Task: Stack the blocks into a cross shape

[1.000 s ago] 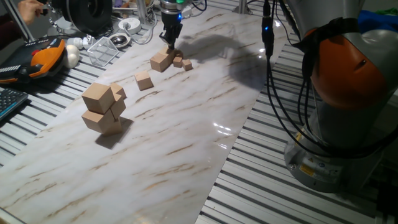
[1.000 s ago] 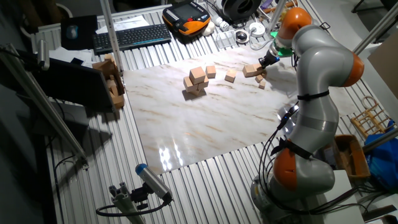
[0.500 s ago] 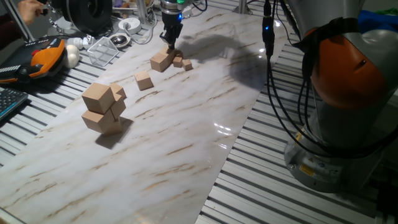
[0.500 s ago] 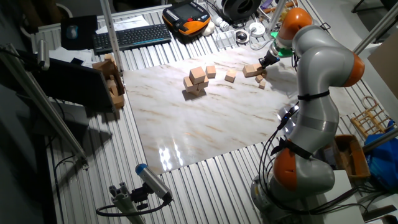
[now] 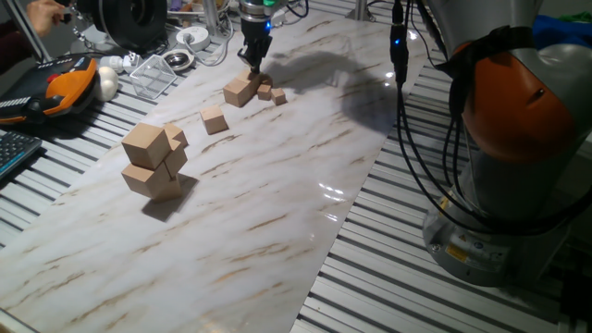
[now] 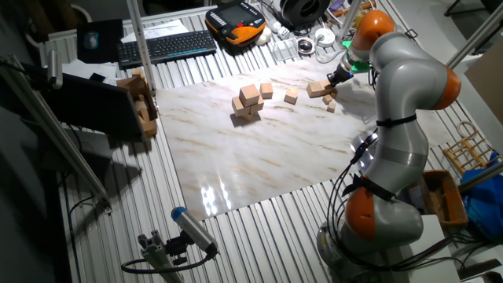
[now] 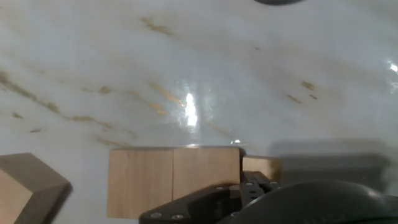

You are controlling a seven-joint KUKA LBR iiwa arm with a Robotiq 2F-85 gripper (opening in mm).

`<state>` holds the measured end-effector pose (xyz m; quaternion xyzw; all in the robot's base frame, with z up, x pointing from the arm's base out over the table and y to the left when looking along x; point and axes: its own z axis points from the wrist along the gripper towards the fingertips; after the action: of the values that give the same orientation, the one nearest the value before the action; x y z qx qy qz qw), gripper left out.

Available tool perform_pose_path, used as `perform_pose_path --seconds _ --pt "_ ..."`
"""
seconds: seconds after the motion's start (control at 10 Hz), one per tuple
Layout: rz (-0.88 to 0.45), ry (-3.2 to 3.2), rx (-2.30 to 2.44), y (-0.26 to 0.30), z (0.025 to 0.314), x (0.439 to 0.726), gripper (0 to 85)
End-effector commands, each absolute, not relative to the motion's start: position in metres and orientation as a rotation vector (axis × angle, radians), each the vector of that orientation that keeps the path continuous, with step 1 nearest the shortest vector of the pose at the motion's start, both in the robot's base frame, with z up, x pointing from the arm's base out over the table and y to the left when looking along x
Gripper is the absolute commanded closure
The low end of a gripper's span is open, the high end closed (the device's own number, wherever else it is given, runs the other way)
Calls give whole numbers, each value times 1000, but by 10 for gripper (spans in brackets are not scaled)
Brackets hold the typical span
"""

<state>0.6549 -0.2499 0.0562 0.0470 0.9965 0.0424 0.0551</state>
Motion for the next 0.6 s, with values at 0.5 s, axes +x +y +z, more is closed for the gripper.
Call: perform_pose_path --seconds 0.5 --pt "115 3021 130 -253 58 654 850"
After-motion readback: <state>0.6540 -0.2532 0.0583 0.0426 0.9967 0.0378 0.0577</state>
